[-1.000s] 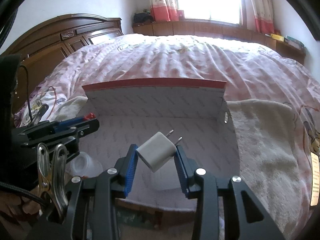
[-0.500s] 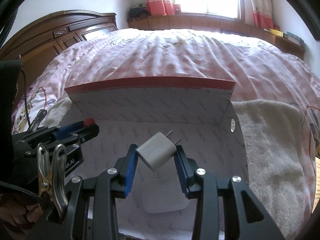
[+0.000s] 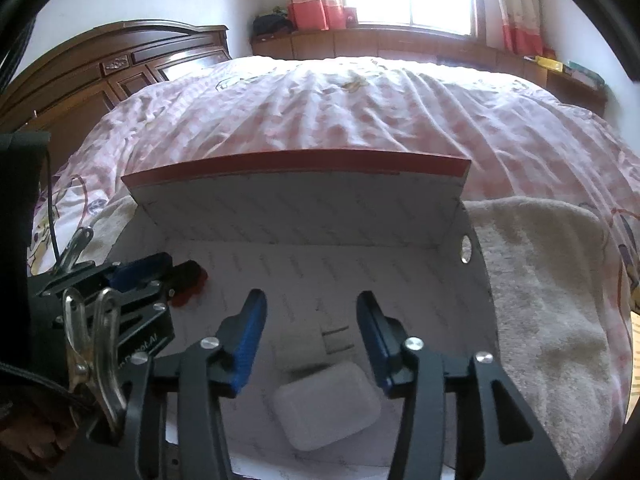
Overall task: Organize rigid objects
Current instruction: 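Open both grippers to drop the red car and charger into the box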
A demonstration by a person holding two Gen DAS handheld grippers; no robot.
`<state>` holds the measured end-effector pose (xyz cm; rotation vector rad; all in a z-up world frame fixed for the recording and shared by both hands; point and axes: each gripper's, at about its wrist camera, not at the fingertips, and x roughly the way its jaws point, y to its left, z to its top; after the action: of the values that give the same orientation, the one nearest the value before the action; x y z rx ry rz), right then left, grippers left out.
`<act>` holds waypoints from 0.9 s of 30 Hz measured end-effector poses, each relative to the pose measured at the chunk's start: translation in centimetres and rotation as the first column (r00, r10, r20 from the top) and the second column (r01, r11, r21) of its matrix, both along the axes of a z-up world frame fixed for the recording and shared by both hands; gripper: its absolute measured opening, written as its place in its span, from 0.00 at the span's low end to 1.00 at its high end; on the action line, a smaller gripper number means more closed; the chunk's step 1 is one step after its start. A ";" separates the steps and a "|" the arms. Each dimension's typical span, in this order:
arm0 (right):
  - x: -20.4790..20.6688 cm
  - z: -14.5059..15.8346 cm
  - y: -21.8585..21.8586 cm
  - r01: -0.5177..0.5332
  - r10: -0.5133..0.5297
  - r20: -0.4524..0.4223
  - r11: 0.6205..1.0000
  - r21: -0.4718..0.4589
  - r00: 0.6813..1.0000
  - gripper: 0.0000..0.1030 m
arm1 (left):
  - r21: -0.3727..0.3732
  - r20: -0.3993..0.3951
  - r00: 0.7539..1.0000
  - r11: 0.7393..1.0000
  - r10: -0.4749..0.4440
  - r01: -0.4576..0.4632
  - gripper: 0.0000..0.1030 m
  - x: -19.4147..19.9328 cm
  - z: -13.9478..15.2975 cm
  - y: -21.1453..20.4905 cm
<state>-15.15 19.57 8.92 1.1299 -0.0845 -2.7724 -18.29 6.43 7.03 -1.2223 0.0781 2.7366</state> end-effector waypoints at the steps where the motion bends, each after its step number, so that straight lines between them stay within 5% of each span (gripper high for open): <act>1: 0.1 0.1 0.0 0.002 -0.002 -0.001 1.000 0.000 1.000 0.48 | -0.005 -0.001 1.000 1.000 0.003 -0.003 0.26 0.1 0.0 0.0; 27: 4.3 2.2 0.0 -0.020 0.018 -0.030 0.998 -0.064 0.999 0.48 | 0.011 -0.033 0.999 0.999 0.034 -0.034 0.26 4.8 2.9 -1.2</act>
<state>-10.82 19.55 11.13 1.0681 -0.1571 -2.7481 -13.51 5.26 9.89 -1.1861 0.0470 2.7835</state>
